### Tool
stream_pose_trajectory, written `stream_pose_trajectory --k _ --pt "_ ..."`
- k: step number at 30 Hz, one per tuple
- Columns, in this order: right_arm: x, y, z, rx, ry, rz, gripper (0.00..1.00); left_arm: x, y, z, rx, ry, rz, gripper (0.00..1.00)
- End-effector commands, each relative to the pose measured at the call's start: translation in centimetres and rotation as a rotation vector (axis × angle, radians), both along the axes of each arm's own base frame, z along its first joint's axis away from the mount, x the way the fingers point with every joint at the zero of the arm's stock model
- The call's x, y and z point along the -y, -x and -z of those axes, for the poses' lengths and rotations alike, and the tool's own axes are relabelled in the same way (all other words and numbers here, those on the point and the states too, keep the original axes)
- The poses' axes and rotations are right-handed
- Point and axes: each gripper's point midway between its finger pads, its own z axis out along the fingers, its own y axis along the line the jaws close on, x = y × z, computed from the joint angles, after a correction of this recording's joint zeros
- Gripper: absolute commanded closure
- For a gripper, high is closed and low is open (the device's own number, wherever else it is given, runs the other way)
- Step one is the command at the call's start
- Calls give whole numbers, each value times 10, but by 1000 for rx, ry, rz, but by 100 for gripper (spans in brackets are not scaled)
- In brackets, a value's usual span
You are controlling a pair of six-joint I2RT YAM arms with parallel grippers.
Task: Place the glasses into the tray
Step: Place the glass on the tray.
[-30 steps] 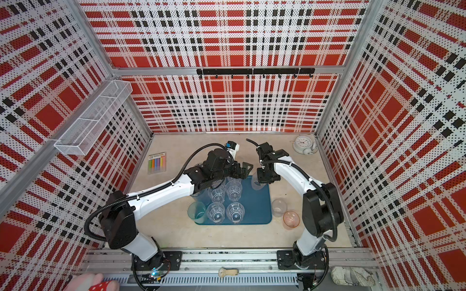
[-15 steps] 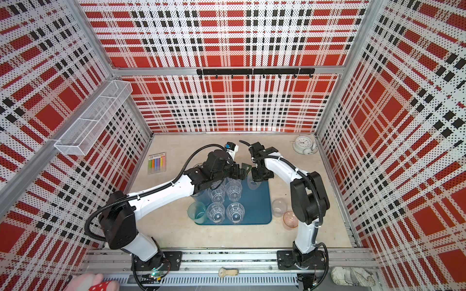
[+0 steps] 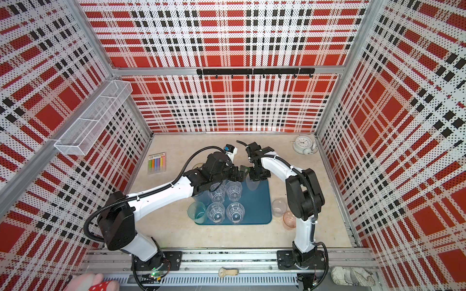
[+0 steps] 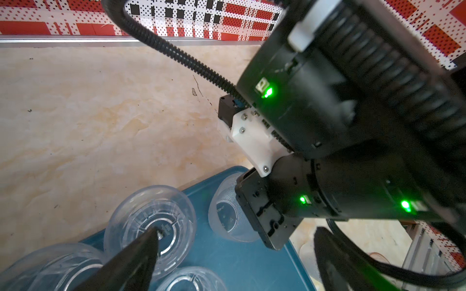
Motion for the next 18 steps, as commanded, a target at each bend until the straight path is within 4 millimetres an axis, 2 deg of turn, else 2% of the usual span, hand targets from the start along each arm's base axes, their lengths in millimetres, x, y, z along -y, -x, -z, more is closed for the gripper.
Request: stream_pose_trajectory --k 1,5,12,18 --pt "-4 -6 -7 31 -5 3 72 -7 -2 -18 47 26 -8 2" --pt "1 -9 -6 39 9 12 71 -10 -3 -19 52 28 -15 2" --pt "-10 -15 -8 56 -56 39 74 -8 -2 -18 45 35 -15 2" --pt "-6 -21 -5 74 -49 62 74 -11 -1 -16 42 33 -25 2"
